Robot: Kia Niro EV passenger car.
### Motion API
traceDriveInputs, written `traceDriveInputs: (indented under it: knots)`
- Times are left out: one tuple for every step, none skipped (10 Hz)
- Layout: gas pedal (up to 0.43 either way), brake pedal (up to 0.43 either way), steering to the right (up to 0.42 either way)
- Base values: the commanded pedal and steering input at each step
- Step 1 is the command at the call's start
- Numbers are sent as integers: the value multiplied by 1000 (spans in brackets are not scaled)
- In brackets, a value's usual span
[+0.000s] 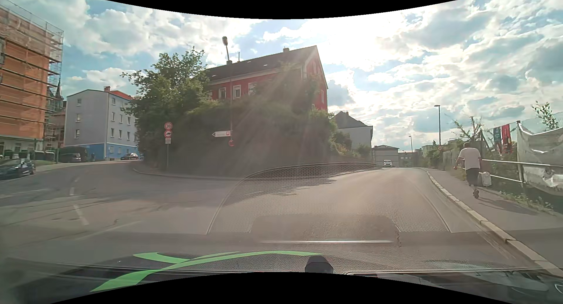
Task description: Follow the waypoints while adhering to traffic rules and regulations
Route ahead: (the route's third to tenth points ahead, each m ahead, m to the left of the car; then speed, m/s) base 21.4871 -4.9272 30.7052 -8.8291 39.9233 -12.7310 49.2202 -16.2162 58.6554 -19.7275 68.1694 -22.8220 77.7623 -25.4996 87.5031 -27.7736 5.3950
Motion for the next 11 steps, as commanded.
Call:
traceDriveInputs:
  knots:
    - [209, 0, 236]
    - [209, 0, 235]
    - [197, 0, 233]
    - [197, 0, 233]
    - [197, 0, 233]
    - [197, 0, 233]
    - [197, 0, 232]
    - [197, 0, 230]
    - [197, 0, 226]
    - [197, 0, 214]
    - [197, 0, 198]
